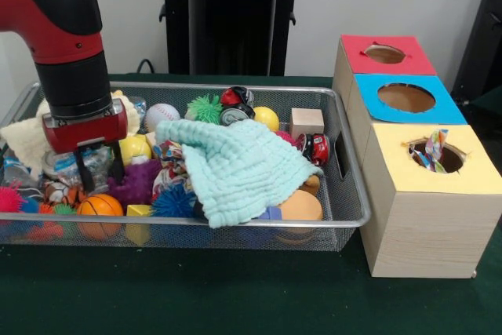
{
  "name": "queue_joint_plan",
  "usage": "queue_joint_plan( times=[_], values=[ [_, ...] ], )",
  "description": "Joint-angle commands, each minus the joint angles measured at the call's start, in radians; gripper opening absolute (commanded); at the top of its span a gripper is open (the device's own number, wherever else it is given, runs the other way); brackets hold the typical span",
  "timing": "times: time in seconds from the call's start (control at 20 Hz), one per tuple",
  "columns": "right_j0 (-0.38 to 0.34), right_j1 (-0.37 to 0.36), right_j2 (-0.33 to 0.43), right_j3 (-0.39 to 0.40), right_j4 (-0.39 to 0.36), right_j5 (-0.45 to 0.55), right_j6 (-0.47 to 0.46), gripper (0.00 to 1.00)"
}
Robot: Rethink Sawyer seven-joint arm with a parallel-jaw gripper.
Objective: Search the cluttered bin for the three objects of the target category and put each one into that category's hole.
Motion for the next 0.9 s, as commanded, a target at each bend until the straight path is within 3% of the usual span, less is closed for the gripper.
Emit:
queue_joint_plan(
  times=[0.05, 0.4, 0.9],
  values=[
    [0.011, 0.027, -0.042, 0.004, -0.044, 0.002, -0.069, 1.0],
    [0.004, 0.031, -0.044, 0.014, -0.034, -0.018, -0.04, 1.0],
    [-0.062, -0.01, -0.034, 0.029, -0.047, -0.019, -0.105, 1.0]
  ],
)
